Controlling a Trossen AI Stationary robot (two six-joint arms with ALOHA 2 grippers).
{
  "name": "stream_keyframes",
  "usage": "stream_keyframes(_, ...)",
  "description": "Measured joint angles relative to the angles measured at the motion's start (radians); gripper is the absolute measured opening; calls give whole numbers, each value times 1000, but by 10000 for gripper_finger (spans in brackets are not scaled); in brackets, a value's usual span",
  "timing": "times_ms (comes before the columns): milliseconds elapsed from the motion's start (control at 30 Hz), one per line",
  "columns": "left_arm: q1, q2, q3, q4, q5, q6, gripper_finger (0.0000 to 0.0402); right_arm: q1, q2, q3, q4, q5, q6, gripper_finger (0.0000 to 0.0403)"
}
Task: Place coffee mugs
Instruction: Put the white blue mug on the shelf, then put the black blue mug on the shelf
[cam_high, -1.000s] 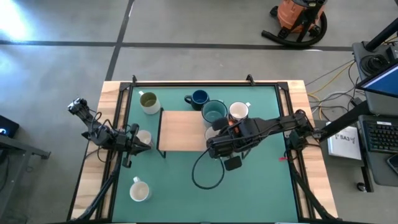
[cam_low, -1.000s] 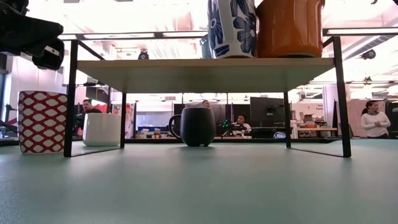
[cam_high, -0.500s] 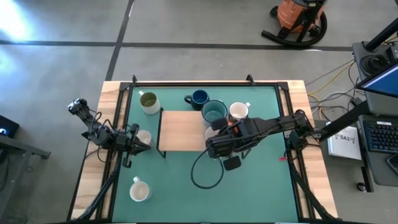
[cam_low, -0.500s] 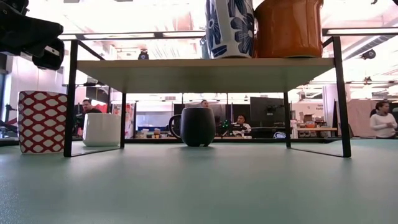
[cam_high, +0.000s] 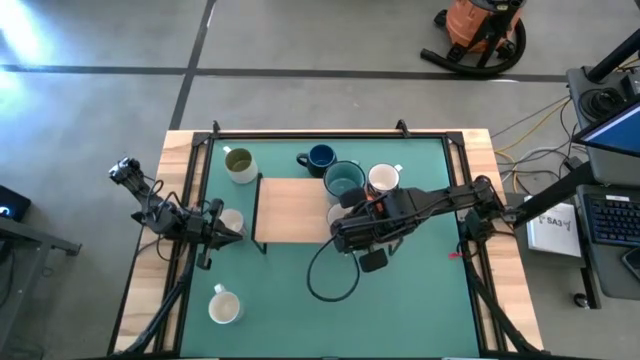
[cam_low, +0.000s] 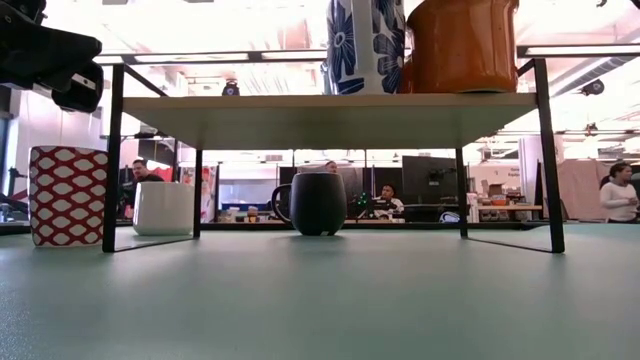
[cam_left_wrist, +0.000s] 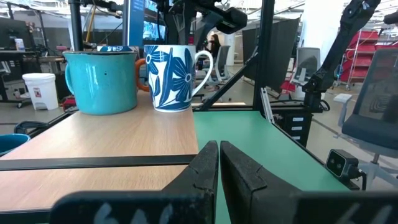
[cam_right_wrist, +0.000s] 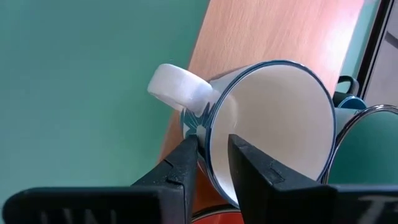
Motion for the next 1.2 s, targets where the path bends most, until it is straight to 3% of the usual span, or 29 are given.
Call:
stream_keyframes(533,0,0,0,0,0,0,0,2,-19,52,-53,-2,32,86)
stream_keyframes(1033,0,0,0,0,0,0,0,49,-193,35,-44,-11,341,81)
stream_keyframes(1200,0,0,0,0,0,0,0,114,-250,-16,24,-12,352,71)
